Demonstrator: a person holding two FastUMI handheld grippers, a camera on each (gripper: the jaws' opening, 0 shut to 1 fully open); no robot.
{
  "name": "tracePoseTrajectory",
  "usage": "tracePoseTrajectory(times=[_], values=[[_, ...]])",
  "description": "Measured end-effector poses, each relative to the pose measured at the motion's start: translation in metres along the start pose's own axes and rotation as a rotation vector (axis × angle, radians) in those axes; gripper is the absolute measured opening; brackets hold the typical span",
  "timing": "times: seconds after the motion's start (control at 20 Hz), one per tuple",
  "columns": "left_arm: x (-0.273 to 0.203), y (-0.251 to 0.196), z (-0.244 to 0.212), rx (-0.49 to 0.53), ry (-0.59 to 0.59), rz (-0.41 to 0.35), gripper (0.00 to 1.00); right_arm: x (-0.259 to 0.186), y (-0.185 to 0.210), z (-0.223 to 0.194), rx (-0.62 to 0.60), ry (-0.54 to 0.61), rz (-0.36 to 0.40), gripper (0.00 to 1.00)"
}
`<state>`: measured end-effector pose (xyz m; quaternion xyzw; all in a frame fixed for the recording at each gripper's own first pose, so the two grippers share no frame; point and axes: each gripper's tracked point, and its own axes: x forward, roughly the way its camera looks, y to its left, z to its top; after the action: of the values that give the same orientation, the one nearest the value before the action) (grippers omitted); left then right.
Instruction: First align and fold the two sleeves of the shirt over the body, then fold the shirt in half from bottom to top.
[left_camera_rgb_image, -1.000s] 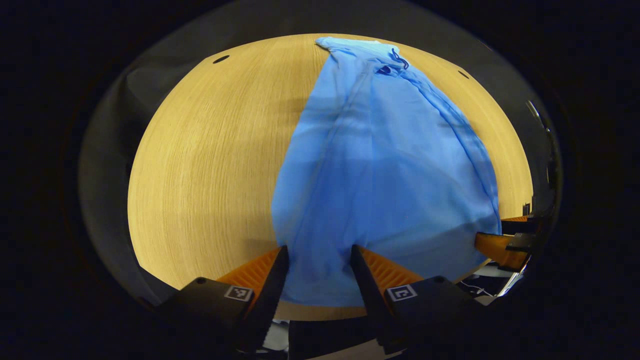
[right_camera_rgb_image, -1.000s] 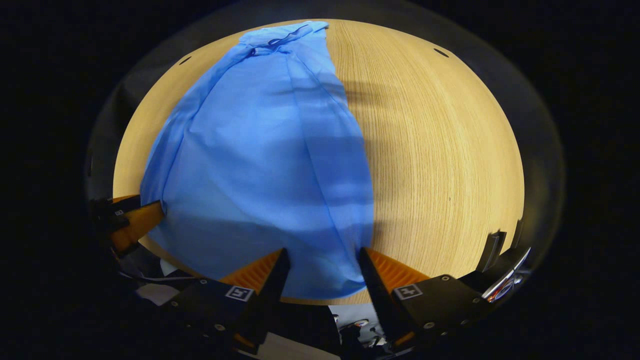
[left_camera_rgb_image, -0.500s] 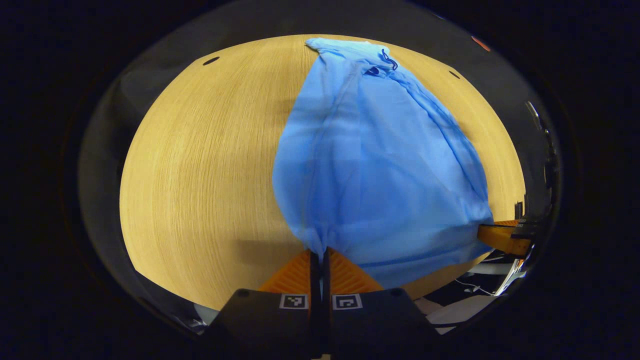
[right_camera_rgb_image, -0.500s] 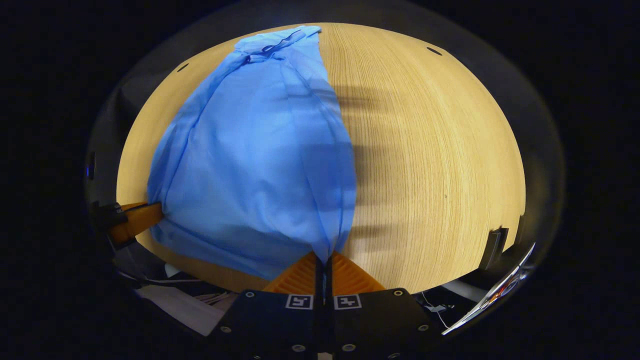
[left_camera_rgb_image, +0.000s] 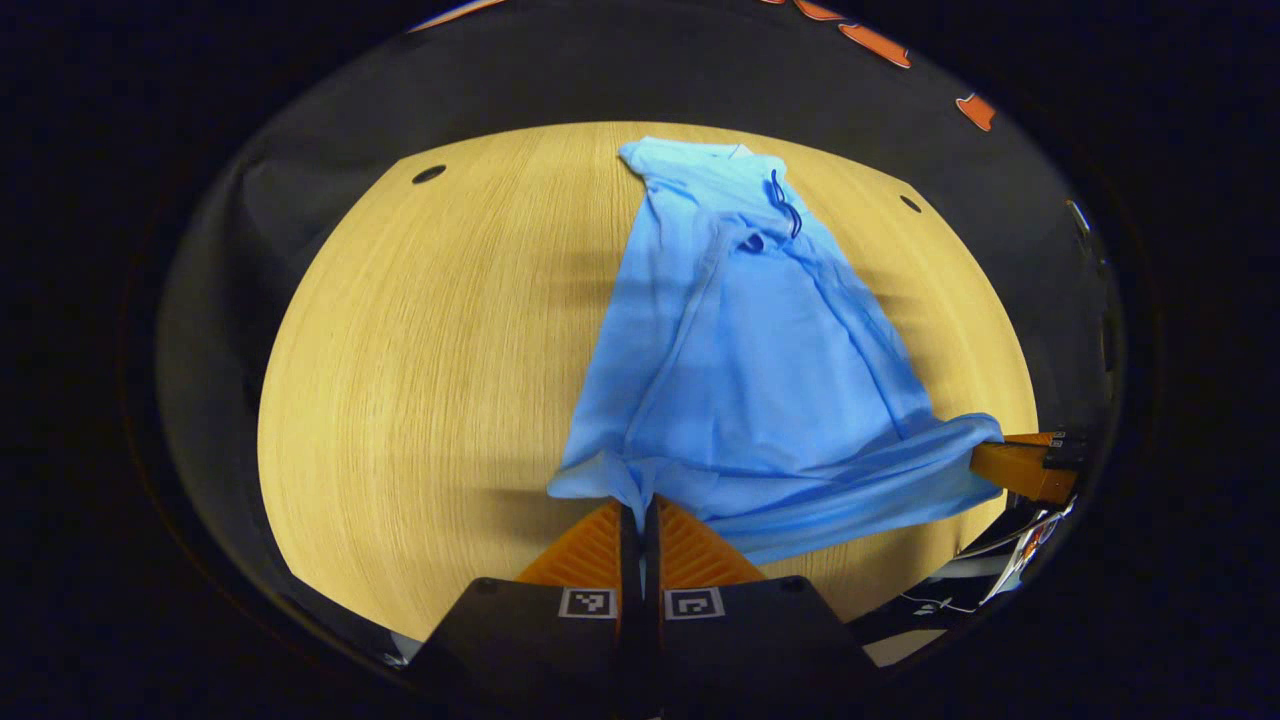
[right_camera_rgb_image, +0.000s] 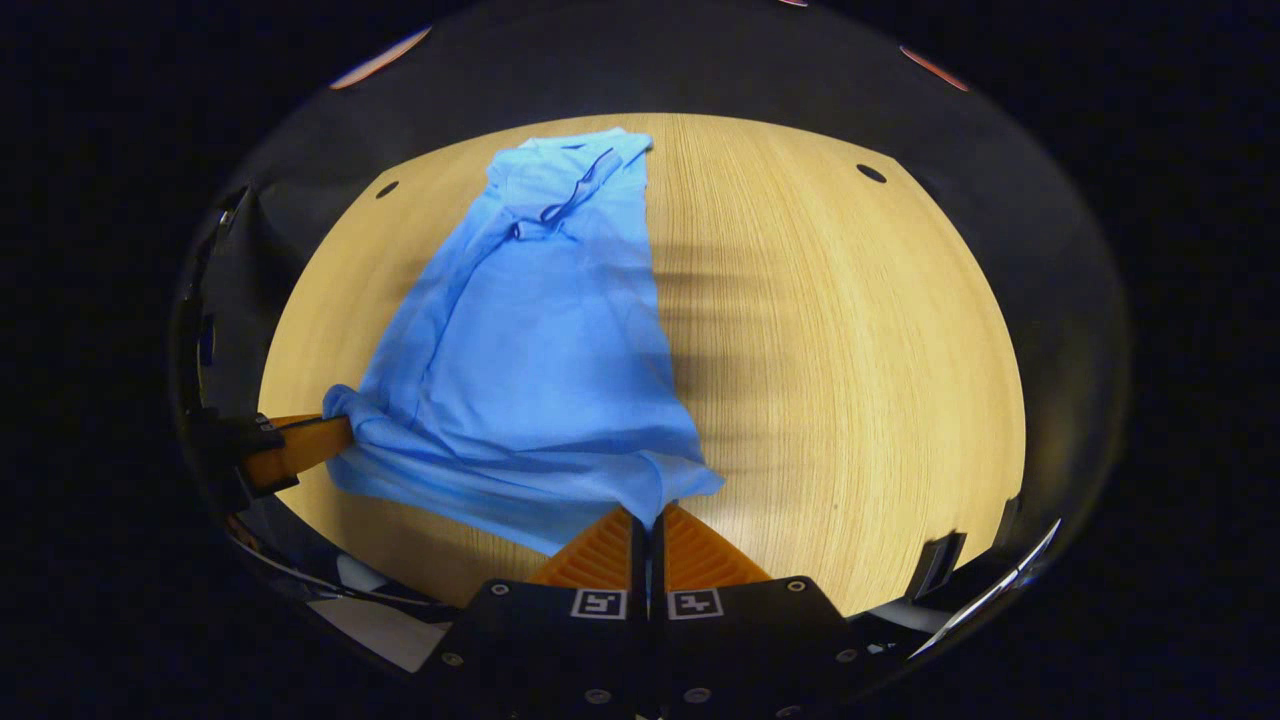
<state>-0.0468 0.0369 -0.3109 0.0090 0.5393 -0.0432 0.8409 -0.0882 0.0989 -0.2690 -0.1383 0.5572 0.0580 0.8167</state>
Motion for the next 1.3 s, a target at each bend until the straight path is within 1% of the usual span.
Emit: tracePoseTrajectory(times=[0.1,0.25,0.35,0.55,0.8,0.9,1.05,1.3], values=[[0.006,0.000,0.023,0.005,-0.032,0.006,0.04,0.001,0.001,0.025,0.018,-0.040,-0.001,0.01],[0.010,0.001,0.058,0.001,-0.069,-0.001,0.04,0.005,-0.004,0.060,0.004,-0.088,-0.018,0.01],[0.014,0.004,0.081,-0.017,-0.097,-0.002,0.04,0.006,0.000,0.083,0.011,-0.120,-0.006,0.00],[0.023,0.013,0.128,-0.032,-0.138,-0.001,0.04,0.013,-0.001,0.127,-0.008,-0.165,-0.015,0.00],[0.039,0.020,0.198,-0.035,-0.194,-0.002,0.04,0.017,-0.009,0.192,-0.059,-0.233,-0.047,0.01],[0.047,0.025,0.225,-0.019,-0.212,0.007,0.04,0.024,-0.008,0.219,-0.056,-0.256,-0.051,0.01],[0.057,0.029,0.263,-0.016,-0.235,0.001,0.04,0.040,-0.011,0.251,-0.054,-0.273,-0.065,0.01],[0.087,0.037,0.312,0.014,-0.245,0.014,0.03,0.063,-0.016,0.304,-0.017,-0.295,-0.054,0.01]])
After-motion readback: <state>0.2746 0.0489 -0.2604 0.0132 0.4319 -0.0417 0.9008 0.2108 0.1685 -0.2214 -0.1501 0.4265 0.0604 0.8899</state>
